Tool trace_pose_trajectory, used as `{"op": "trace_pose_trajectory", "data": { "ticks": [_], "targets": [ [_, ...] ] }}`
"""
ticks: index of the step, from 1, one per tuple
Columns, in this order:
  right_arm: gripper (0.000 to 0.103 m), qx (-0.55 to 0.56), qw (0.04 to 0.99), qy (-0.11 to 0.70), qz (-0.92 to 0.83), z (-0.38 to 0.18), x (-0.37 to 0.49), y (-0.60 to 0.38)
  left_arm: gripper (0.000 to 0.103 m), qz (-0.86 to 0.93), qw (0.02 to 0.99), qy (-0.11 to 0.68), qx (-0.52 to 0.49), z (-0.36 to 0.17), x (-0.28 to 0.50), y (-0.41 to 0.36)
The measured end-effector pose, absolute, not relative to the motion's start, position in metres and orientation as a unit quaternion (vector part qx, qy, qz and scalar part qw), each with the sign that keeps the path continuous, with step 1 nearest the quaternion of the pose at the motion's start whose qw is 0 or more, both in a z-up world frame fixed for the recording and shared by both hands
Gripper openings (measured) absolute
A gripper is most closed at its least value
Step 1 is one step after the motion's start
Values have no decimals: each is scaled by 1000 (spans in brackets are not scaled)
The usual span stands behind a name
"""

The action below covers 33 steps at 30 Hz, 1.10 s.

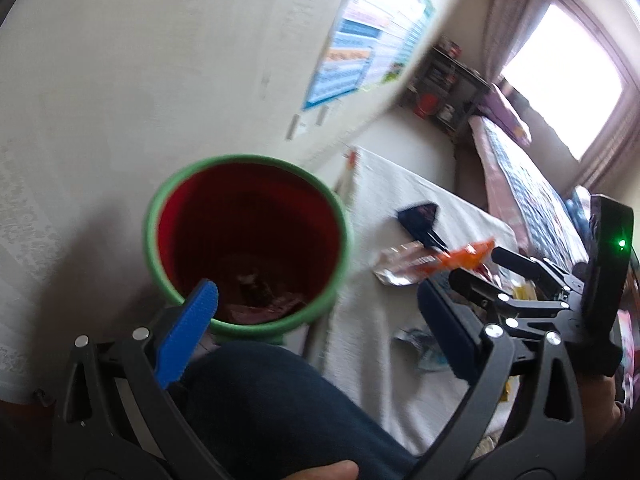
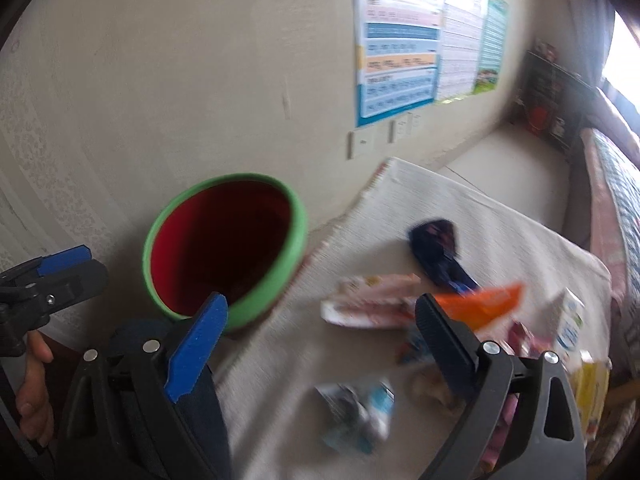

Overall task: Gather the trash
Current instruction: 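Grasp the silver-blue wrapper with the left gripper while the right gripper grasps the yellow carton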

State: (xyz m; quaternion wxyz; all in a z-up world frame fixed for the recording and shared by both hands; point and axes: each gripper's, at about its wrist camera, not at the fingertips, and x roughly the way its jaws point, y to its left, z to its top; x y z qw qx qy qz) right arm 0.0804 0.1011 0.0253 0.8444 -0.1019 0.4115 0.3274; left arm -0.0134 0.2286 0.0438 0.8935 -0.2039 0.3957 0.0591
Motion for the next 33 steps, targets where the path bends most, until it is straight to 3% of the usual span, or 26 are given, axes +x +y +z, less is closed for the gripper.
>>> {"op": "trace_pose_trajectory", "data": {
  "ticks": [22, 33],
  "targets": [
    [92, -62, 886, 435, 148, 15, 85, -114, 97, -57, 864, 486, -117, 7, 41, 59],
    [92, -38, 887, 454, 80, -10, 105, -178, 97, -21, 840, 530, -114, -26, 57, 42]
  ]
}}
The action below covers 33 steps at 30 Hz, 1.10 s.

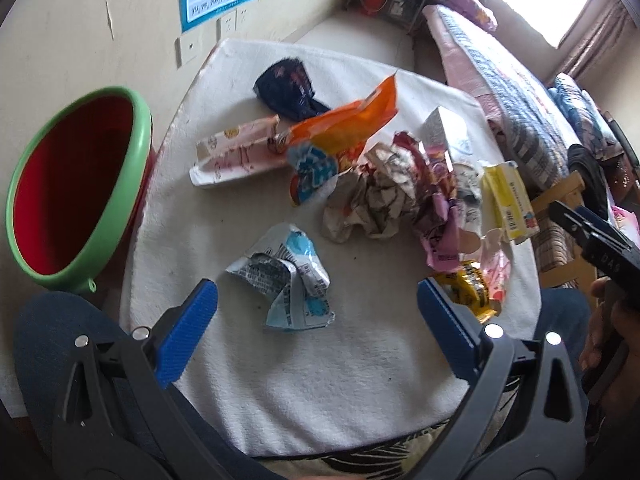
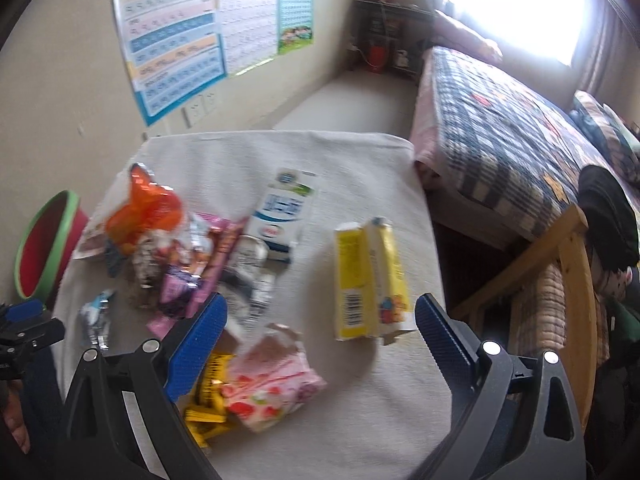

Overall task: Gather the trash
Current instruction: 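Grasp the silver-blue wrapper with the left gripper while the right gripper grasps the yellow carton, then carry the silver-blue wrapper and yellow carton over the green bucket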

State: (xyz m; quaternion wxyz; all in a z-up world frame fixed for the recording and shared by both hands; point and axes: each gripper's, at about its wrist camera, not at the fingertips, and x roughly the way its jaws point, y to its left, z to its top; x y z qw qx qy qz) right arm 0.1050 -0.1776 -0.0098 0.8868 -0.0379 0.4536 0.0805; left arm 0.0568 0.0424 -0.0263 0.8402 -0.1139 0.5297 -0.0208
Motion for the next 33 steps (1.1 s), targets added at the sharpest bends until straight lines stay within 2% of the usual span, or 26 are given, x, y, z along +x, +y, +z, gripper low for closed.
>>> {"op": "trace_pose_trajectory", "data": {
  "ticks": [7, 14, 16, 20, 22, 26, 29, 33],
  "targets": [
    [91, -27, 876, 478, 58, -40, 128, -202, 95, -1, 822, 558, -112, -51, 64, 43],
    [87, -4, 862, 504, 51, -64, 146, -218, 75, 7, 802, 585, -123, -71, 79, 41],
    [81, 3, 858, 511, 50, -70, 150, -222, 68, 11, 797, 590, -125, -75, 82, 41],
    [62, 21, 850, 523, 52, -77, 157, -229, 40, 6, 789, 602, -121, -80, 86, 38],
    [57, 25, 848, 527, 52, -79, 161, -231, 38, 0, 788, 605, -117, -81, 85, 36],
    [29, 40, 841, 535, 66, -84, 164, -233, 34, -12, 788, 605, -112, -80, 82, 32],
    [21, 38, 843, 532, 72, -80, 160, -230, 31, -16, 793, 599, -108, -77, 80, 31],
    [21, 30, 849, 522, 76, -70, 153, -227, 30, -19, 804, 586, -103, -69, 79, 30]
  ]
}}
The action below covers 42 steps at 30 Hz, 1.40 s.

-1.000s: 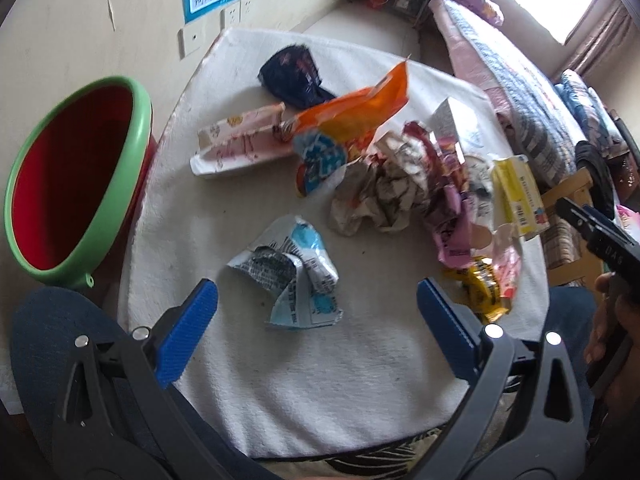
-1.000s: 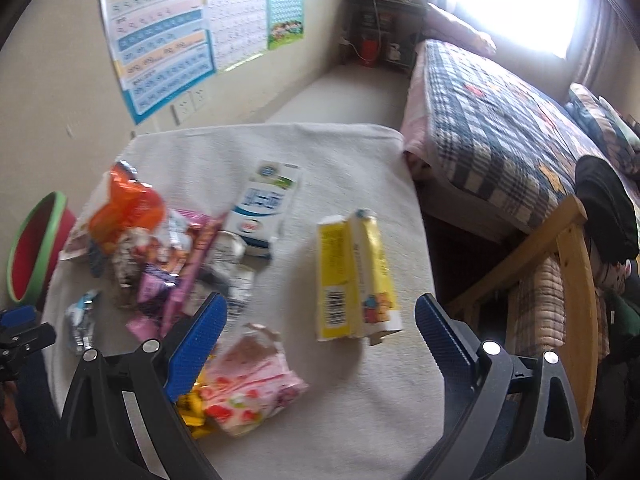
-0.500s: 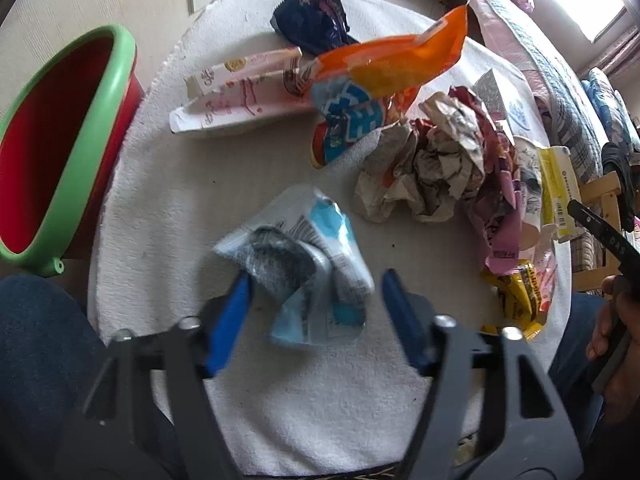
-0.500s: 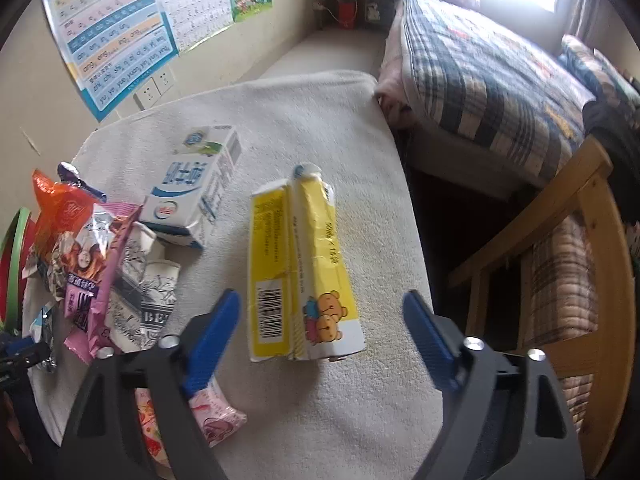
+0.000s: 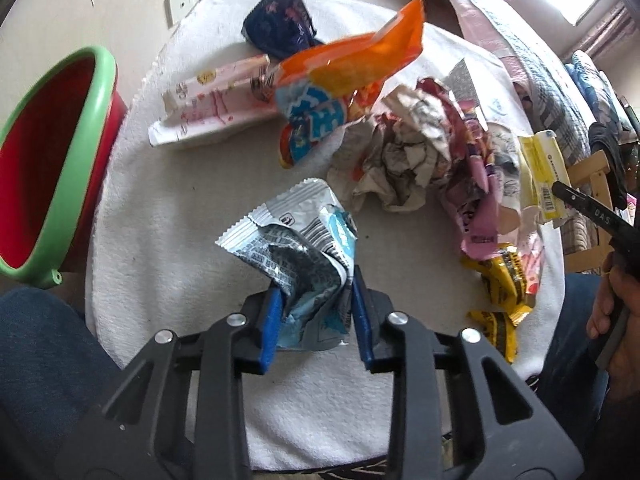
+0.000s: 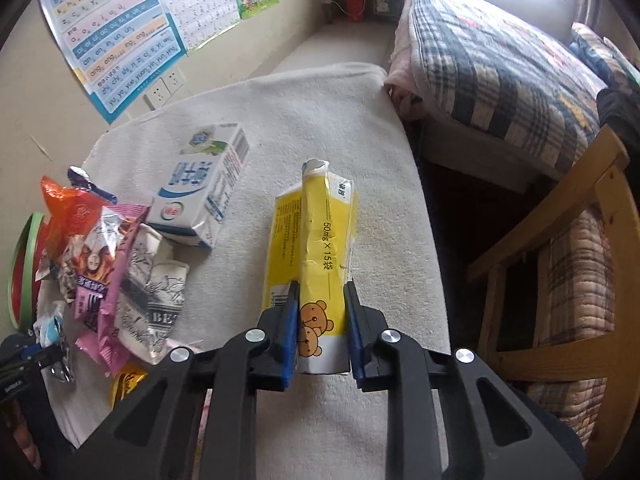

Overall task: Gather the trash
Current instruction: 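Carry the silver-blue wrapper and yellow carton over the green bucket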

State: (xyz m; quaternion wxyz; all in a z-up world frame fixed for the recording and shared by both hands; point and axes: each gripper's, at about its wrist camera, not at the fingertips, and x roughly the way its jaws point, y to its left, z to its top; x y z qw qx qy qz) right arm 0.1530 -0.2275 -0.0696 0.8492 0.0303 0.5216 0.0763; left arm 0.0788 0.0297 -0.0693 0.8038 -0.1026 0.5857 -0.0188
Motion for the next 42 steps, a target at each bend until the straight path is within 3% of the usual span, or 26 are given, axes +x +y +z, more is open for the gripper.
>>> {"op": "trace_pose_trajectory", "data": {
  "ticks": [18, 42],
  "targets": [
    [21, 6, 875, 471, 109, -10, 112, -194, 29, -21, 848, 516, -123, -15, 61, 52],
    [21, -29, 866, 424, 265, 34, 98, -28, 29, 54, 872, 452, -179, 18, 42, 169]
  ]
}}
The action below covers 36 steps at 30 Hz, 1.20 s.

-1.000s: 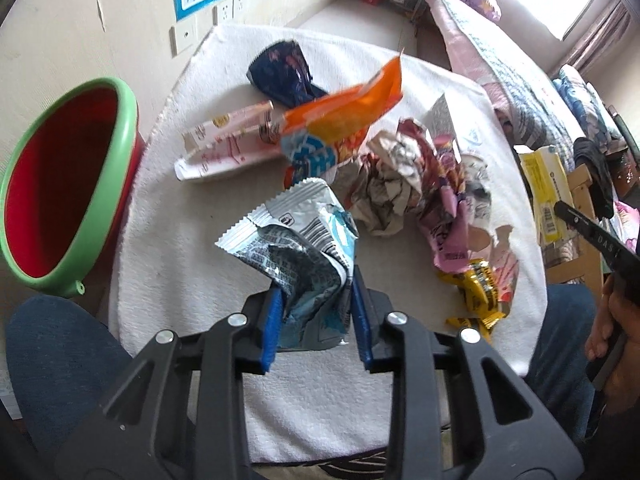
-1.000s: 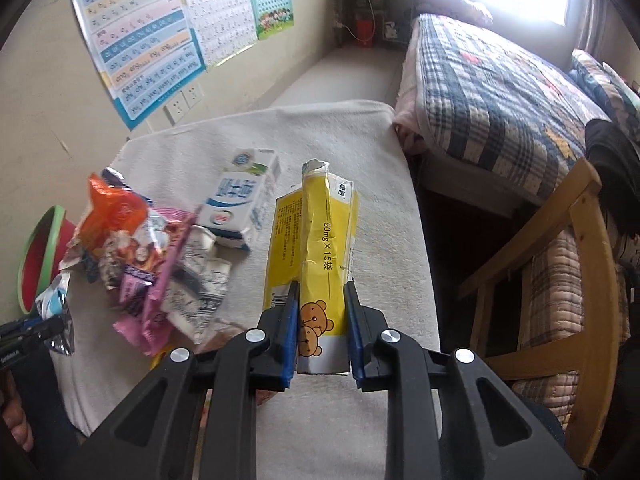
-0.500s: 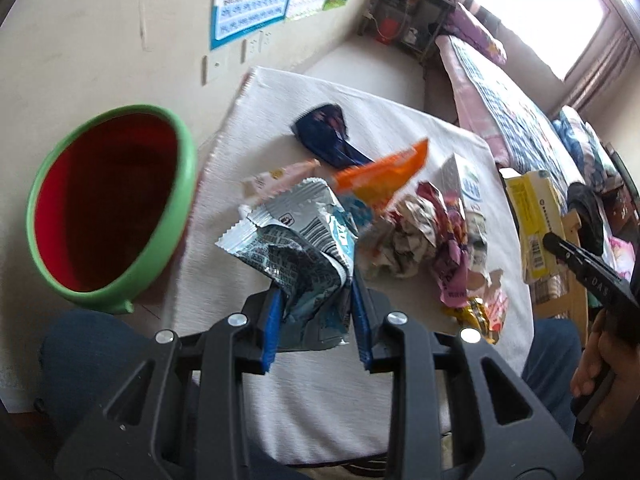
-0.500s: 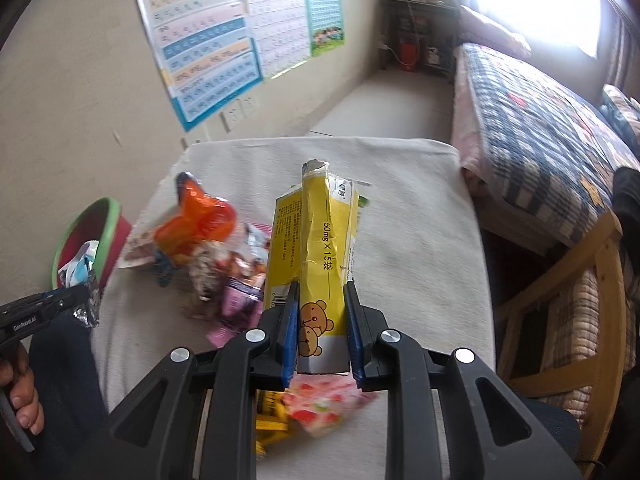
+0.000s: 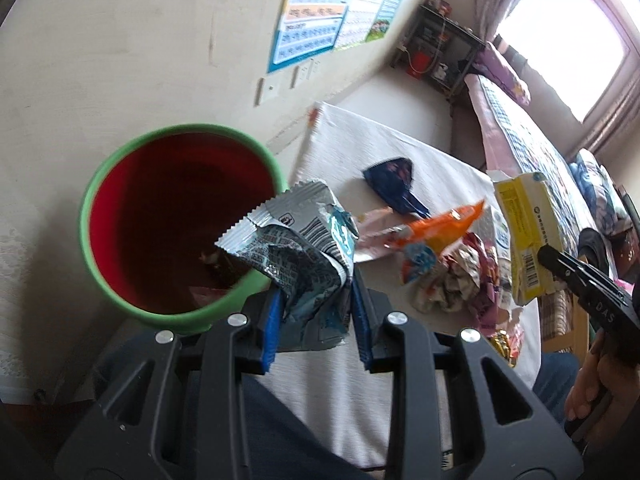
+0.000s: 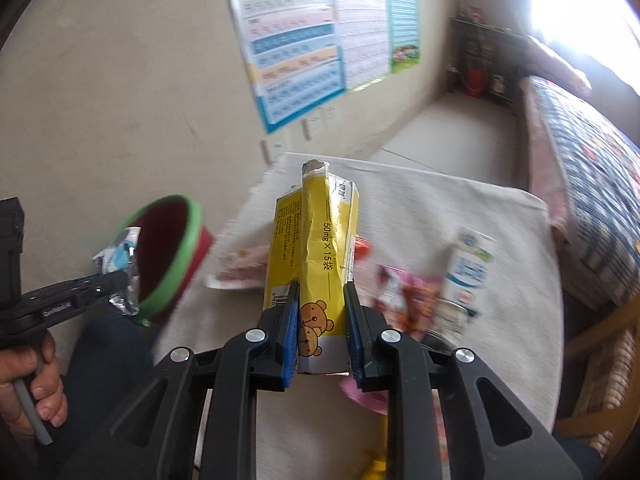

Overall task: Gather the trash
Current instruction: 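Carry the silver-blue wrapper and yellow carton over the green bucket, then open both grippers to drop the wrapper and carton into the bucket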

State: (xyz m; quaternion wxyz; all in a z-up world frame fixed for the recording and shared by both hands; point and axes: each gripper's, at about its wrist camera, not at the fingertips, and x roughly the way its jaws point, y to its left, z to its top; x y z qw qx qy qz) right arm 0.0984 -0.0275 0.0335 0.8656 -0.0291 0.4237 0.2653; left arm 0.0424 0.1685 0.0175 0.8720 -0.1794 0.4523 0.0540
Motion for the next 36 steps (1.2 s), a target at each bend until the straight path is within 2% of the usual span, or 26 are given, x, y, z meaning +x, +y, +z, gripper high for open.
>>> {"op": "trace_pose_trajectory", "data": {
  "ticks": [20, 36],
  "targets": [
    [21, -72, 826, 403, 386, 49, 95, 136, 30, 102, 869, 429, -224, 19, 11, 273],
    [21, -100, 804, 412, 417, 35, 104, 210, 30, 113, 867, 423, -237, 16, 15, 302]
  ]
}}
